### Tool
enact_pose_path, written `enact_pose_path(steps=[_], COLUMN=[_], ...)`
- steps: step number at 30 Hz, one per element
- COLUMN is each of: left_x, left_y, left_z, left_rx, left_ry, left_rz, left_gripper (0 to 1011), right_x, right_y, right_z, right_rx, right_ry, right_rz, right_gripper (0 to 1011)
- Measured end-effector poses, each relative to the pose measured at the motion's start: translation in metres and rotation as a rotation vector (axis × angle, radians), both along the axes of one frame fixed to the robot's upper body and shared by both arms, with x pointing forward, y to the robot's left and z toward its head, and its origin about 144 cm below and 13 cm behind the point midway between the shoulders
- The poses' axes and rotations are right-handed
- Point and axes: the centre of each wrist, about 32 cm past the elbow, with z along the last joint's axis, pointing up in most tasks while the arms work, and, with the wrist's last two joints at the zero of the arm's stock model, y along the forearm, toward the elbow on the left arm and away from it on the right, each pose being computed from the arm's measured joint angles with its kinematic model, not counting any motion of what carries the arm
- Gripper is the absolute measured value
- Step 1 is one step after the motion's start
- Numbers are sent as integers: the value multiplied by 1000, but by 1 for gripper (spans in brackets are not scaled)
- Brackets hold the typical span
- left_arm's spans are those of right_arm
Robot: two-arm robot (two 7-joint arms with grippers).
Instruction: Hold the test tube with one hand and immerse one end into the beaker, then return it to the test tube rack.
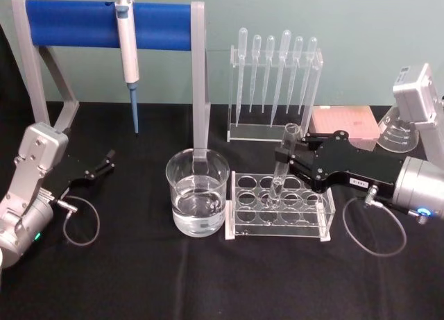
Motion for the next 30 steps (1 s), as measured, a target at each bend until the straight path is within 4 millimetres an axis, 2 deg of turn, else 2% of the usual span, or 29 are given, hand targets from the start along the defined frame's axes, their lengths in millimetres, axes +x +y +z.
enact_pose_path(steps=[14, 30], left_x=[0, 0], left_y=[0, 0], left_z=[0, 0], left_rx=[0, 0], left_ry=[0, 0], left_rz=[0, 0], left_gripper=[1000, 1000], right_x=[3, 5], right_y=[1, 1], right_z=[-21, -33], right_rx=[9, 11], right_ry=[39, 59], right_rz=[-7, -20], right_gripper=[238, 238])
